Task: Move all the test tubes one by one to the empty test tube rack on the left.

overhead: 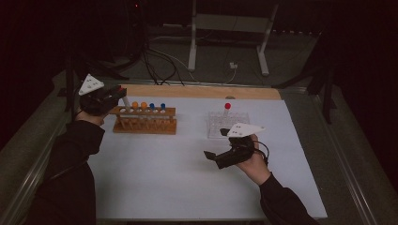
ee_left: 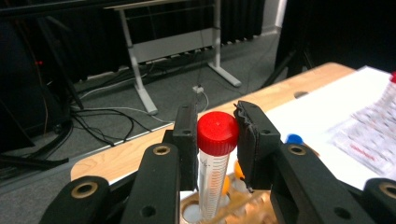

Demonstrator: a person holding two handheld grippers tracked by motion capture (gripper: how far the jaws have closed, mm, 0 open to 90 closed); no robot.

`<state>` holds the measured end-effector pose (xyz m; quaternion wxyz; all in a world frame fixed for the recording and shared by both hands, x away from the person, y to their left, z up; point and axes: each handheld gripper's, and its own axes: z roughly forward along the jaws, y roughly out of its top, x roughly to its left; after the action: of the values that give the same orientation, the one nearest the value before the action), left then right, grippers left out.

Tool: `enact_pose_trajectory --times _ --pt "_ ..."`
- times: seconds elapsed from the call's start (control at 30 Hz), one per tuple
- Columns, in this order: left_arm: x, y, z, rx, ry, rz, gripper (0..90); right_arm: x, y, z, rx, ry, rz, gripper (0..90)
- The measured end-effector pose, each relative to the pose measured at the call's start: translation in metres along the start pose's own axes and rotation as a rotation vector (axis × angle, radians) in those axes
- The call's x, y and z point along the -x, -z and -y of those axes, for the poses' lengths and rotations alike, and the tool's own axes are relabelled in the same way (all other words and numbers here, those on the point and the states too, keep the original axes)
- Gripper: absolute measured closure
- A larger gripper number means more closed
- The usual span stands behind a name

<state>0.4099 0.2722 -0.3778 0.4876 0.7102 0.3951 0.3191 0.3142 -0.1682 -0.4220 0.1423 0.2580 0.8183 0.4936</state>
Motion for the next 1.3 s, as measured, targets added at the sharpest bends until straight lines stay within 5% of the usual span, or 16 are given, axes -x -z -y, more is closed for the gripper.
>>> enact_pose_trajectory --times 0.2,0.77,1.3 --pt "-0.006 -0.014 0.013 0.002 0.048 -0.038 72.0 0.001 0.002 0.000 0.007 -0.007 0.001 0.2" --pt "0.002 -0.037 0.046 -0.084 0.041 -0.043 72.0 0.004 0.005 0.000 0.014 -0.015 -0.002 0.2" --pt "0.001 -0.043 0.055 -0.138 0.060 -0.043 71.8 0.006 0.007 0.000 0.015 -0.018 0.003 0.2"
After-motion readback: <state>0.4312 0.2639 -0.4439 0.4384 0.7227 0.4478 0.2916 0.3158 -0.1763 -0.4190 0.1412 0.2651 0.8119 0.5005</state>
